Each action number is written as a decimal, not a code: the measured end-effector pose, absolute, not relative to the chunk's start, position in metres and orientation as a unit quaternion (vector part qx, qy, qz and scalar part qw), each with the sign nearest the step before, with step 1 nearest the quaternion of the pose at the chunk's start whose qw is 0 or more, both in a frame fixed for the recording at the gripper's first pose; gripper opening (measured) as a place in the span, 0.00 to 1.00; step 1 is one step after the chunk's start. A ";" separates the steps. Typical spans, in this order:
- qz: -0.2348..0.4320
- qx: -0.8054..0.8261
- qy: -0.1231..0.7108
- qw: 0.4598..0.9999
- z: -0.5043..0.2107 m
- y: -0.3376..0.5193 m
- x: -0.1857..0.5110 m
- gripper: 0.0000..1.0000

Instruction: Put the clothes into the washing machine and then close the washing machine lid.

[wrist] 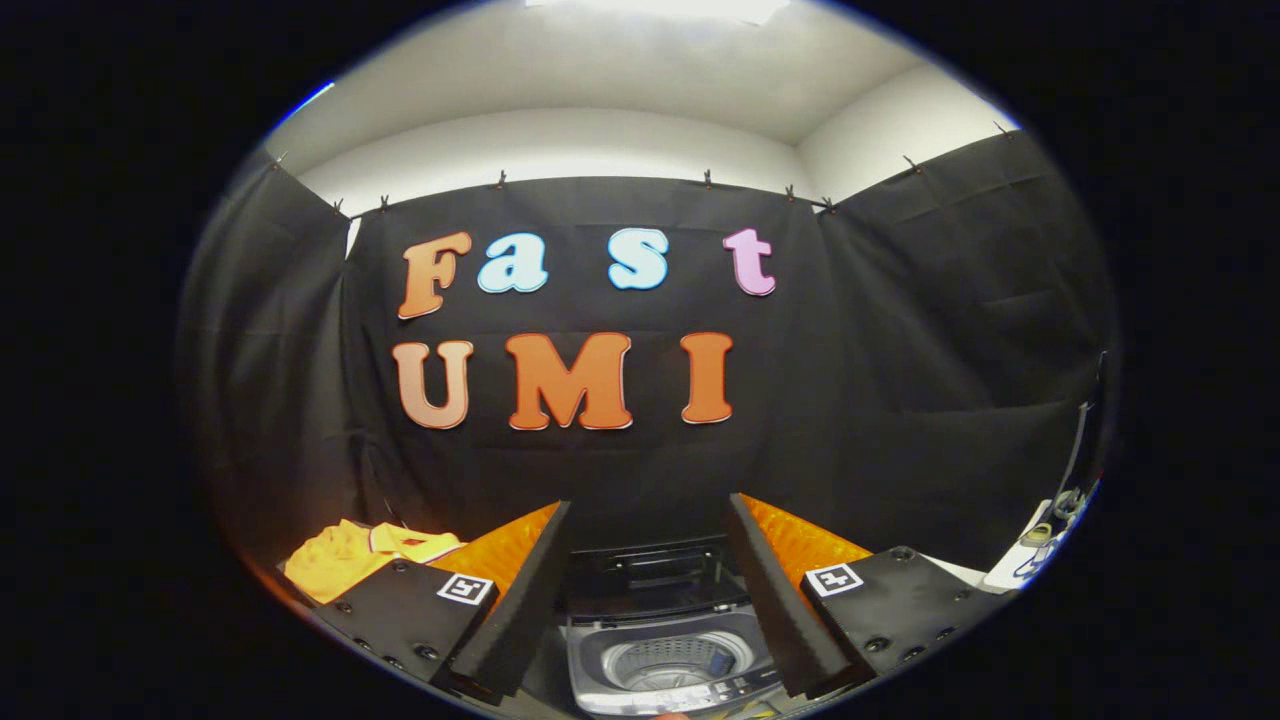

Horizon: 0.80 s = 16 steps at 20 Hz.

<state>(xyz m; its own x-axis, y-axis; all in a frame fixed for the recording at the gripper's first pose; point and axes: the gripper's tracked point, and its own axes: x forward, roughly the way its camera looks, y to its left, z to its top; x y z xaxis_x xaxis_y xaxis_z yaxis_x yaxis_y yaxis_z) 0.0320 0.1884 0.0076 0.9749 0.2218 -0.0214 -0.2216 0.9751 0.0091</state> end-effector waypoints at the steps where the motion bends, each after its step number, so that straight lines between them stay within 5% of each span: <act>1: 0.134 0.009 0.016 0.991 0.007 0.215 0.035 0.98; 9: 0.291 0.030 0.092 0.952 -0.055 0.430 0.045 0.98; 16: 0.311 0.064 0.226 0.921 -0.166 0.537 0.056 0.98</act>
<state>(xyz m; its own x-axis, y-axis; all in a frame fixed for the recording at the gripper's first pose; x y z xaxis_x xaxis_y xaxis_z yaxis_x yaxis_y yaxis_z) 0.0563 0.5368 -0.1664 0.7042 0.6020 -0.3764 -0.5440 0.7982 0.2588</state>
